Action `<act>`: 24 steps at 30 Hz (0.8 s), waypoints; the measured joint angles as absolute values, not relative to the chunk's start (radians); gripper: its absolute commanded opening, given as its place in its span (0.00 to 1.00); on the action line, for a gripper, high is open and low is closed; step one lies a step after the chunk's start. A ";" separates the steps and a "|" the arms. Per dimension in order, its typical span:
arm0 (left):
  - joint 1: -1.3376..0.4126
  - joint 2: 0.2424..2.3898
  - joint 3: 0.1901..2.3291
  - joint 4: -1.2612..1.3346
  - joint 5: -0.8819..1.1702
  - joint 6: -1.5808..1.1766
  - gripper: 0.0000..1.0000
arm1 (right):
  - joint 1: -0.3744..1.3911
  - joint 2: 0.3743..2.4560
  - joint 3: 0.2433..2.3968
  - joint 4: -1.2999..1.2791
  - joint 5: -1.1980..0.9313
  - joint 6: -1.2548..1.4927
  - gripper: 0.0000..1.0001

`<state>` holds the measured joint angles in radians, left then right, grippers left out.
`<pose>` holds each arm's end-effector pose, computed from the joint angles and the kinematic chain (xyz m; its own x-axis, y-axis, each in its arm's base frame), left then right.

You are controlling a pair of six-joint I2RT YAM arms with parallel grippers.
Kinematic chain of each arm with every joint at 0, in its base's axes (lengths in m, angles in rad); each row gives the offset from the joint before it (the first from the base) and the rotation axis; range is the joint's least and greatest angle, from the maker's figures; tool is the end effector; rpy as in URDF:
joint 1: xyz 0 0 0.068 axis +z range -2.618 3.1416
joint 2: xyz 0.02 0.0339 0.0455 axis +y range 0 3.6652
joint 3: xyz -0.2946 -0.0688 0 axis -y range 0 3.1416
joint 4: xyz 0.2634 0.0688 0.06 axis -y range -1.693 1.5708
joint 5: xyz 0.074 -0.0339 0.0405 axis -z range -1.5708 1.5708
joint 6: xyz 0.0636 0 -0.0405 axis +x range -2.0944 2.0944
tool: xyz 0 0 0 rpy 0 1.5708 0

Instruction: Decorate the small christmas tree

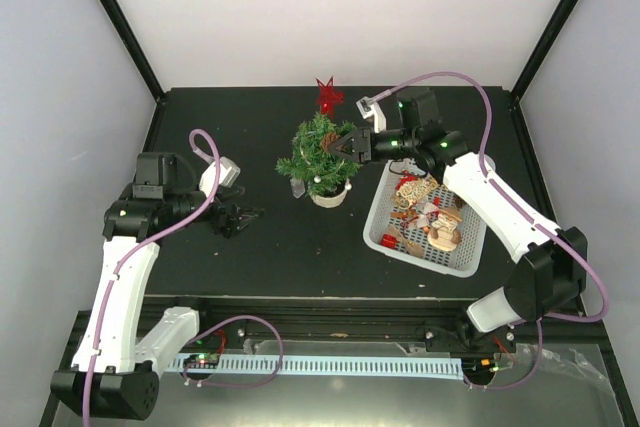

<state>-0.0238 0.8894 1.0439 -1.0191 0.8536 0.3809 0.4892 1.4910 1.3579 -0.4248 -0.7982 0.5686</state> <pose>0.1594 -0.0517 0.3540 -0.5185 0.2568 -0.8156 0.7512 0.5925 -0.2911 0.3017 0.2122 0.3690 -0.8591 -0.0316 -0.5107 -0.4767 0.4126 0.7763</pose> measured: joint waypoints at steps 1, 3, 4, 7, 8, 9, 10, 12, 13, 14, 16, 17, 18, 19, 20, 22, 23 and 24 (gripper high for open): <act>-0.024 0.889 1.044 -1.019 0.854 0.381 0.91 | 0.489 1.491 1.358 -0.432 -0.792 0.563 0.35; -0.024 0.889 1.044 -1.019 0.854 0.381 0.91 | 0.489 1.491 1.358 -0.446 -0.782 0.554 0.34; -0.024 0.889 1.043 -1.019 0.854 0.381 0.91 | 0.489 1.491 1.357 -0.451 -0.778 0.551 0.34; -0.024 0.889 1.042 -1.019 0.854 0.381 0.91 | 0.489 1.491 1.357 -0.462 -0.764 0.540 0.34; -0.024 0.889 1.042 -1.019 0.854 0.381 0.91 | 0.489 1.491 1.357 -0.465 -0.759 0.536 0.34; -0.024 0.889 1.042 -1.019 0.854 0.381 0.91 | 0.489 1.491 1.357 -0.467 -0.756 0.532 0.34; -0.024 0.889 1.042 -1.019 0.854 0.381 0.91 | 0.489 1.491 1.356 -0.469 -0.753 0.529 0.34; -0.024 0.889 1.042 -1.019 0.854 0.381 0.91 | 0.489 1.491 1.355 -0.476 -0.744 0.522 0.34; -0.024 0.889 1.042 -1.019 0.854 0.381 0.91 | 0.489 1.491 1.355 -0.478 -0.742 0.520 0.34; -0.024 0.889 1.042 -1.019 0.854 0.381 0.91 | 0.489 1.491 1.355 -0.480 -0.741 0.516 0.34; -0.024 0.889 1.041 -1.019 0.854 0.381 0.91 | 0.489 1.491 1.355 -0.485 -0.739 0.505 0.34; -0.024 0.889 1.041 -1.019 0.854 0.381 0.91 | 0.489 1.491 1.355 -0.490 -0.738 0.500 0.34; -0.024 0.889 1.040 -1.019 0.854 0.381 0.91 | 0.489 1.490 1.355 -0.496 -0.736 0.495 0.34; -0.023 0.889 1.039 -1.019 0.854 0.381 0.91 | 0.489 1.489 1.355 -0.502 -0.735 0.492 0.34; -0.024 0.889 1.039 -1.019 0.854 0.381 0.91 | 0.489 1.488 1.355 -0.506 -0.733 0.488 0.34; -0.024 0.889 1.039 -1.019 0.854 0.381 0.91 | 0.489 1.483 1.355 -0.515 -0.725 0.479 0.34; -0.024 0.889 1.039 -1.019 0.854 0.381 0.91 | 0.489 1.480 1.355 -0.520 -0.720 0.475 0.34; -0.024 0.889 1.039 -1.019 0.854 0.381 0.91 | 0.489 1.477 1.354 -0.524 -0.714 0.471 0.34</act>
<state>-0.0238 0.8890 1.0386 -1.0187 0.8539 0.3809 0.4892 1.4769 1.3540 -0.5243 -0.7143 0.4713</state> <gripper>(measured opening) 0.908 0.342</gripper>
